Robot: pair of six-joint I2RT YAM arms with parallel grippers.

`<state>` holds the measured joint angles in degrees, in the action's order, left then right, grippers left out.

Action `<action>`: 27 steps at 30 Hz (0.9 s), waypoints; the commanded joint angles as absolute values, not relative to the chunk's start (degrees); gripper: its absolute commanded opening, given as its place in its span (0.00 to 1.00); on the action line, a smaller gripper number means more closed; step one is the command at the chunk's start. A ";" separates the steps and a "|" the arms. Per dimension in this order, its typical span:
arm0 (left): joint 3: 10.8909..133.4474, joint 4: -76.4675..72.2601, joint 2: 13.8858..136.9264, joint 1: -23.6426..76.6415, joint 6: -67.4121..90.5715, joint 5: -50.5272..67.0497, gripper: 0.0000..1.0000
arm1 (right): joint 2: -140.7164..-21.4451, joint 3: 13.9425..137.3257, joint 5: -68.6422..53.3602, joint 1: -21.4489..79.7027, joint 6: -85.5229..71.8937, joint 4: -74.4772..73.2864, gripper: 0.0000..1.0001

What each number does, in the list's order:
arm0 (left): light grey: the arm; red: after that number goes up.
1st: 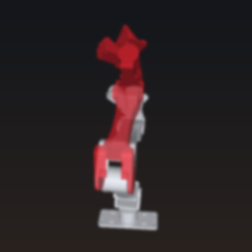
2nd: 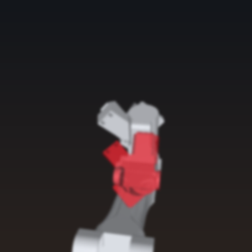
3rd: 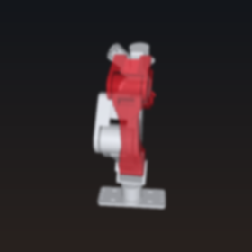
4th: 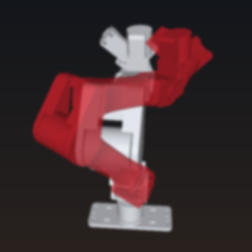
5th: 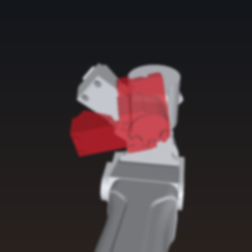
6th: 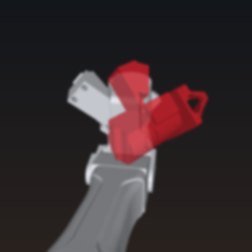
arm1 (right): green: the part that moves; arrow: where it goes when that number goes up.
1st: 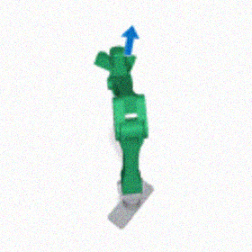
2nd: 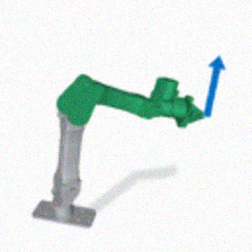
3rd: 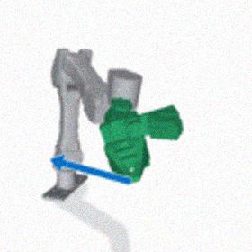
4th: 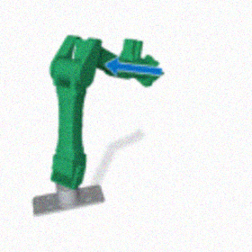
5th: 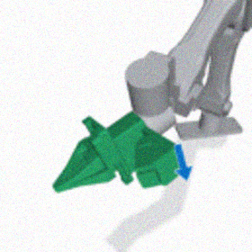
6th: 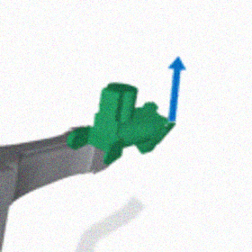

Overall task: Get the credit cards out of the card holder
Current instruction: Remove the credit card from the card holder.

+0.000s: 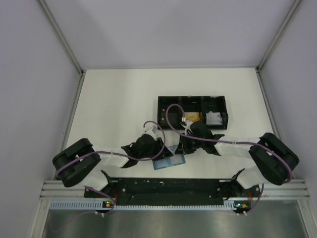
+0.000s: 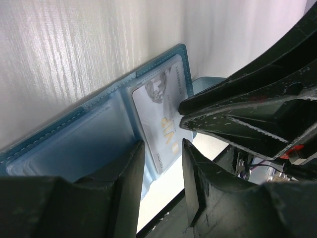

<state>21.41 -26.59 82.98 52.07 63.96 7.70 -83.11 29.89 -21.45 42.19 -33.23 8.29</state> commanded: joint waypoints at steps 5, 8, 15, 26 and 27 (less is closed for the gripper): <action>20.30 -24.79 80.42 52.21 62.93 5.18 0.41 | -76.46 31.90 -14.85 41.75 -30.06 0.62 0.18; 20.57 -24.70 80.59 52.21 62.84 5.45 0.41 | -77.60 31.73 -15.82 41.84 -30.15 1.58 0.18; 20.13 -25.48 80.86 52.21 63.19 5.71 0.40 | -80.94 31.38 -18.19 41.84 -30.85 3.78 0.18; 17.67 -30.67 82.44 52.21 66.97 6.42 0.38 | -83.23 31.02 -21.09 41.92 -31.20 5.98 0.12; 17.23 -31.54 82.44 52.21 67.32 6.42 0.38 | -83.32 30.94 -21.18 41.92 -31.38 5.98 0.11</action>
<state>19.11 -27.86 81.52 52.05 65.76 6.57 -81.93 30.11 -19.33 41.91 -31.27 3.86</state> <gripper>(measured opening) 0.385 0.122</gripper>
